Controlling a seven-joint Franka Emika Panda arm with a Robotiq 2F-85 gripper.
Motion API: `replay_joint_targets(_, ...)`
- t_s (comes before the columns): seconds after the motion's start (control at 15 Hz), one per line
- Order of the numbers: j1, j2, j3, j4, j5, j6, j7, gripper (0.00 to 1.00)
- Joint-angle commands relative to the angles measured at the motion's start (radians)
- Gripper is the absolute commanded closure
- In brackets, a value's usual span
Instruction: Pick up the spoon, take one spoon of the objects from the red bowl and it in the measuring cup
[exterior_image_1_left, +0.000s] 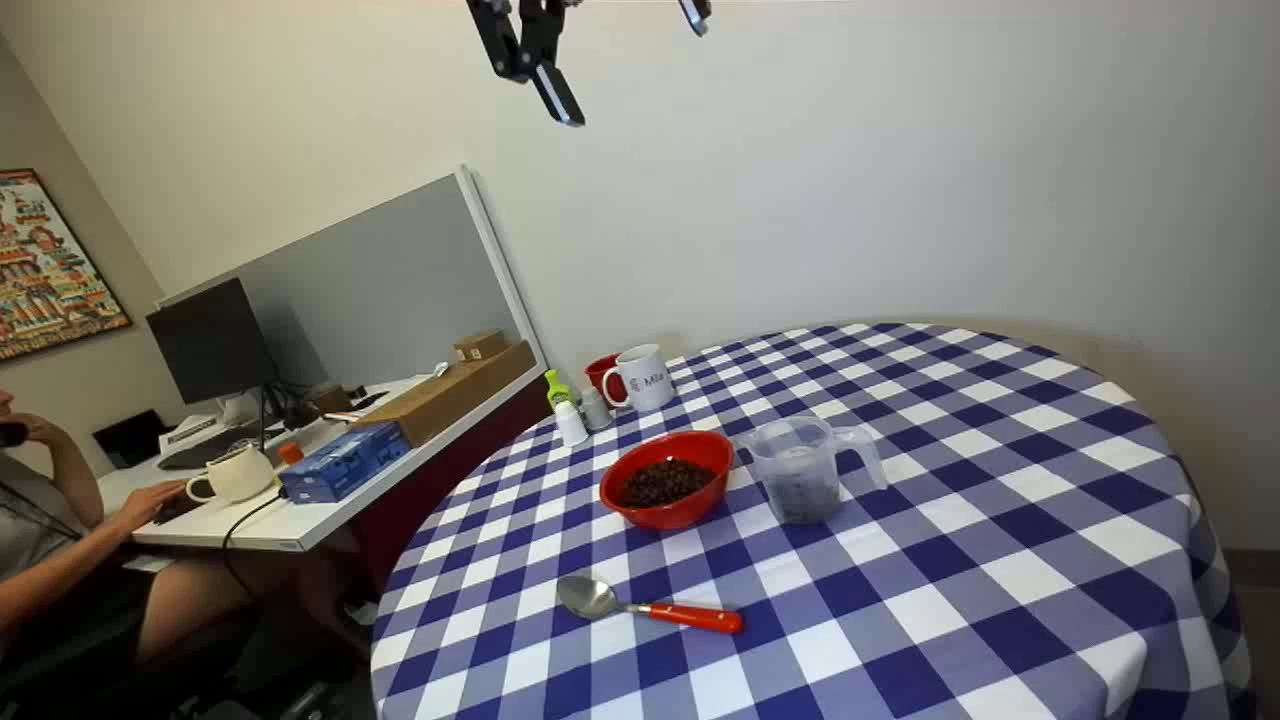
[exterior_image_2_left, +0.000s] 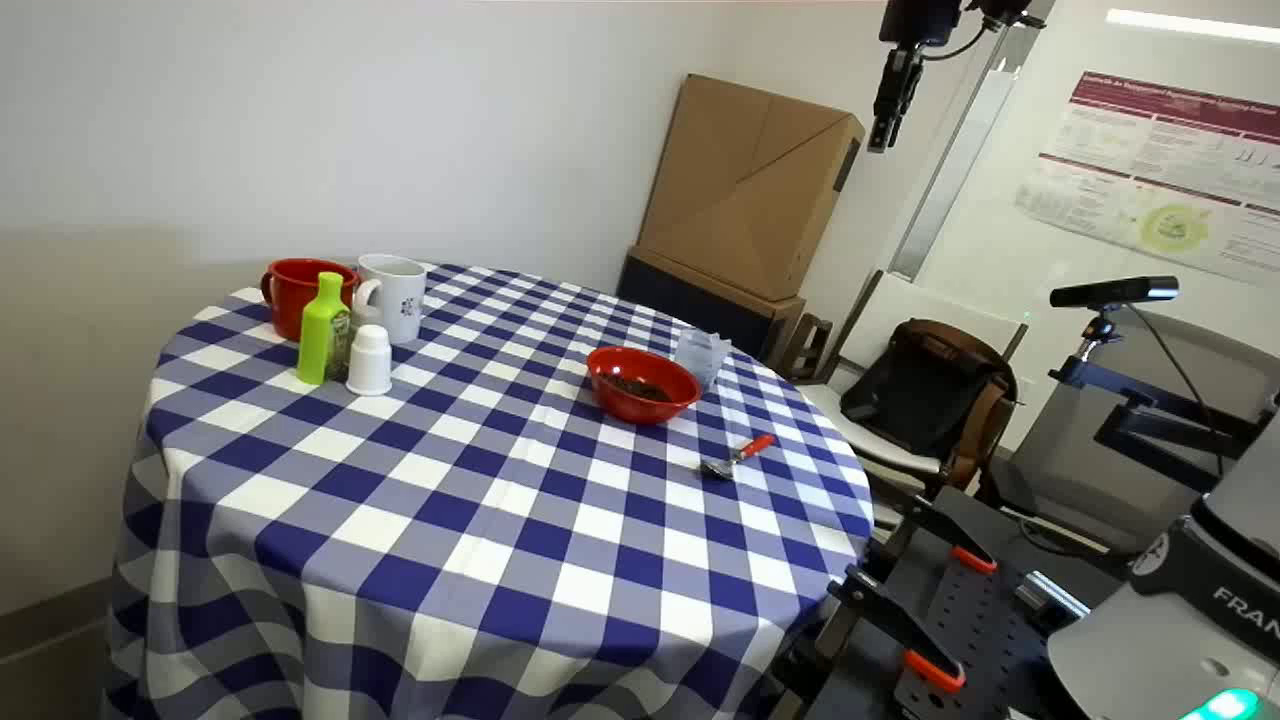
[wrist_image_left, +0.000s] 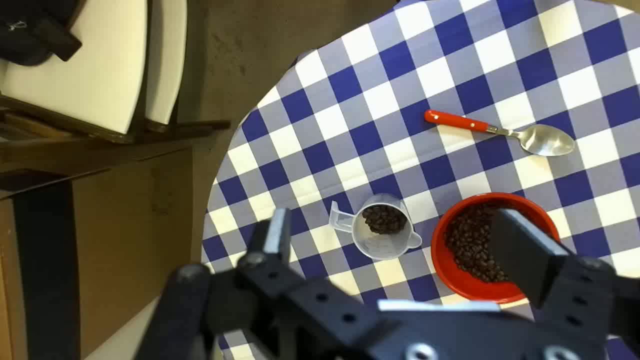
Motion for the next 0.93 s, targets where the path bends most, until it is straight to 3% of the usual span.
replay_joint_targets(0.0, 0.001, 0.0, -0.001, 0.002, 0.0, -0.002, 0.0, 0.0)
replay_joint_targets(0.2, -0.013, 0.043, 0.008, 0.033, 0.029, -0.041, 0.17, 0.0)
replay_joint_targets(0.87, -0.042, 0.147, 0.005, 0.036, 0.147, 0.014, 0.647, 0.0)
